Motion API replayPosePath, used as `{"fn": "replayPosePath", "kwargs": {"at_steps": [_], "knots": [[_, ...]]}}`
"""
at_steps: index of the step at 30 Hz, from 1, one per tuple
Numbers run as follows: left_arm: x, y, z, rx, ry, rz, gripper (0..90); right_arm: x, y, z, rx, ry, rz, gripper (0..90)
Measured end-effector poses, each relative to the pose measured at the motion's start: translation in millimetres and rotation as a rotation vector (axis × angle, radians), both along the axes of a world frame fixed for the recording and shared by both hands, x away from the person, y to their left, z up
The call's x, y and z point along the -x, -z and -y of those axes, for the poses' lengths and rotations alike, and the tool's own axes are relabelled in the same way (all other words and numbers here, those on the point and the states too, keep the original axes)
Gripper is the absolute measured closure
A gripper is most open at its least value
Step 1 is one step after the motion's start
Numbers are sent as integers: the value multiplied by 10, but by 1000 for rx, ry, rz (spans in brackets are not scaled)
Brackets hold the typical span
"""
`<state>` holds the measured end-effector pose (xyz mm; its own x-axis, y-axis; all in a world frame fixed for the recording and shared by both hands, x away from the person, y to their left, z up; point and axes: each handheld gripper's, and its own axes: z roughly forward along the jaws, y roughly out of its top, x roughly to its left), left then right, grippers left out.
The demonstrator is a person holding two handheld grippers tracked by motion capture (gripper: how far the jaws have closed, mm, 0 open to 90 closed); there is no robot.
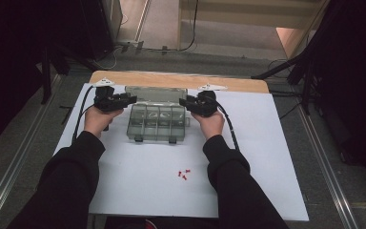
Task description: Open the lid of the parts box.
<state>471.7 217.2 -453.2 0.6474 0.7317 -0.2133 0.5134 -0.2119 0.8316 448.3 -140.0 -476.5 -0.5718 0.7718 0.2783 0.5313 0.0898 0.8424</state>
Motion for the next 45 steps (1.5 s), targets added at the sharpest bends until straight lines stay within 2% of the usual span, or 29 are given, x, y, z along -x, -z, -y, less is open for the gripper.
{"fn": "replayPosePath", "kwargs": {"at_steps": [2,4,7,13,14,22,24,27,29,33,38,42,45], "knots": [[-16,21,-11,30,-8,-18,580,-5,8,-6,-3,8,1,602],[-27,35,-9,31,-12,-23,580,-11,17,-11,-3,16,3,608],[-29,50,21,5,-21,-10,581,-17,35,-19,-7,24,-6,611],[-48,102,54,-10,-44,-5,581,-29,86,-35,-6,44,-19,630],[-47,108,59,-10,-48,-6,581,-38,102,-37,5,48,-7,632],[-54,158,87,-27,-68,-7,581,-52,151,-68,7,66,-1,637],[-59,167,88,-20,-73,-11,581,-55,168,-74,-2,77,-10,636],[-74,179,61,17,-91,-37,588,-66,190,-76,-7,81,-8,637],[-78,191,53,29,-96,-45,622,-68,201,-86,-10,85,-15,647],[-75,208,72,6,-100,-37,622,-75,218,-95,-15,100,-15,657],[-76,242,79,6,-110,-27,622,-83,233,-91,-17,105,-19,675],[-75,263,83,22,-121,-32,622,-94,259,-99,-15,111,-24,674],[-73,276,92,11,-125,-29,622,-98,269,-107,-8,106,-26,677]]}}
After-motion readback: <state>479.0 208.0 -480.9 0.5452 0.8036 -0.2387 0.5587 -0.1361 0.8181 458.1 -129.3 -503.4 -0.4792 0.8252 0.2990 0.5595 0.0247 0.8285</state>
